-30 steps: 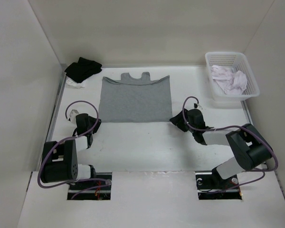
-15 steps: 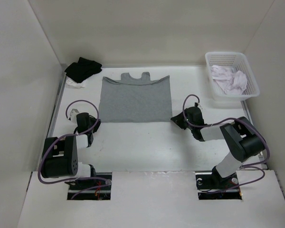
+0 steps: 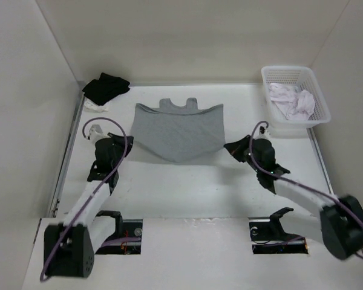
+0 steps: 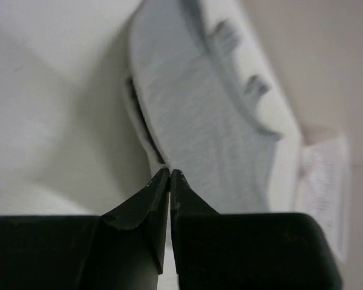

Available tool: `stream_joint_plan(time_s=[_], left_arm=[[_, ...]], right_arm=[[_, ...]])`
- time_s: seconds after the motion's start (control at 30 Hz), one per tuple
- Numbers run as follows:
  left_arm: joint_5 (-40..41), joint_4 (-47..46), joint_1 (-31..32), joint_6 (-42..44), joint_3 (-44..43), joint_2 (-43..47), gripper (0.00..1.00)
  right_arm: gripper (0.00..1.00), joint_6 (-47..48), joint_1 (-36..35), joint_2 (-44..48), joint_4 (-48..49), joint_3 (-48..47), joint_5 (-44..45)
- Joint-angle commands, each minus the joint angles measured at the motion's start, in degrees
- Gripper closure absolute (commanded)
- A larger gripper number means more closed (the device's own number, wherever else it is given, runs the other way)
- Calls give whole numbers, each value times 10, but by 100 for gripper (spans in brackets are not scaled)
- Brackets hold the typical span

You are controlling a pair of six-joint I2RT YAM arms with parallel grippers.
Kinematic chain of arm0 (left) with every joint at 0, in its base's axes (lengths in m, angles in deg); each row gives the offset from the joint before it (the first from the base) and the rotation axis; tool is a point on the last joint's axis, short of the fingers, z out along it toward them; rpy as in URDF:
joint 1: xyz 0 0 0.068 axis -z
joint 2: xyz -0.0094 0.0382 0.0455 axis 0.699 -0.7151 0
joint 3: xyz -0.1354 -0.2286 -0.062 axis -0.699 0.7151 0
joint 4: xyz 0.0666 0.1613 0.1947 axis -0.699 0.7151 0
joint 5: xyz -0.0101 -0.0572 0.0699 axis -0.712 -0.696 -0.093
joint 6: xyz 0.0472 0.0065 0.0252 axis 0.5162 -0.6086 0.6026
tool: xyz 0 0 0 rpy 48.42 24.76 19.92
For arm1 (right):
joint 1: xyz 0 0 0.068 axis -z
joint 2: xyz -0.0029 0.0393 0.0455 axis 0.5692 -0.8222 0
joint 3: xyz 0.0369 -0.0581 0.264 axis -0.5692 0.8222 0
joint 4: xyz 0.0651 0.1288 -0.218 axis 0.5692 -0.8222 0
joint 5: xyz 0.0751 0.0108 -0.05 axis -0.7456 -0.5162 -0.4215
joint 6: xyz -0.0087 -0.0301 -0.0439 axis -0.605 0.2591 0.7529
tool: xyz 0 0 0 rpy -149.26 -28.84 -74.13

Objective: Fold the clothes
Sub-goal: Fold the tank top

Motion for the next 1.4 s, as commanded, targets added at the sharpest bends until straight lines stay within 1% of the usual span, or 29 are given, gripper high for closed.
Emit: stream_joint_plan(time_s=[0.0, 0.1, 0.17, 0.2, 0.3, 0.4, 0.5, 0.57, 0.67, 0.7, 0.77, 0.8, 0.83, 0.87, 0.93, 0.97, 1.07, 1.17, 1.2, 1.27, 1.37], left_arm=[[-3, 97, 15, 23, -77, 169, 98], [2, 224, 10, 54, -146, 303, 98], [2, 296, 9, 67, -194, 368, 98], [1, 326, 10, 71, -216, 391, 98], [-1, 408, 17, 78, -285, 442, 98], [-1, 458, 23, 80, -339, 472, 98], [2, 483, 27, 79, -355, 478, 97], [2, 486, 28, 77, -338, 478, 97], [4, 478, 25, 78, -284, 467, 97], [7, 473, 22, 80, -262, 457, 97], [17, 434, 15, 85, -202, 423, 97], [19, 404, 11, 83, -173, 395, 97], [21, 367, 7, 81, -147, 364, 97], [20, 321, 4, 78, -125, 322, 97], [21, 222, -3, 59, -103, 213, 97], [25, 174, -8, 53, -104, 153, 97], [50, 65, -3, 42, -152, -33, 97], [61, 24, 0, 39, -238, -171, 97], [54, 20, 0, 38, -269, -204, 97], [47, 24, 0, 44, -319, -241, 97], [30, 40, -4, 44, -378, -280, 96]], right_arm=[[99, 55, -31, 199, -113, 2, 38], [99, 91, -67, 395, -294, -42, 81], [99, 113, -99, 484, -409, -102, 118], [99, 123, -119, 514, -456, -133, 138], [99, 135, -188, 562, -563, -232, 196], [99, 132, -256, 582, -621, -311, 240], [99, 129, -292, 585, -633, -328, 245], [99, 129, -304, 570, -619, -304, 246], [99, 134, -305, 520, -560, -231, 245], [98, 137, -293, 493, -530, -205, 240], [98, 146, -248, 425, -462, -167, 199], [98, 147, -215, 382, -415, -150, 162], [99, 149, -168, 330, -345, -130, 112], [99, 150, -136, 293, -302, -121, 80], [99, 145, -48, 183, -207, -122, 7], [99, 143, -15, 128, -172, -135, -18], [99, 143, 39, -24, -120, -212, -51], [98, 146, 75, -139, -119, -302, -65], [98, 144, 89, -167, -121, -329, -77], [98, 141, 104, -208, -124, -373, -87], [98, 135, 121, -235, -141, -416, -96]])
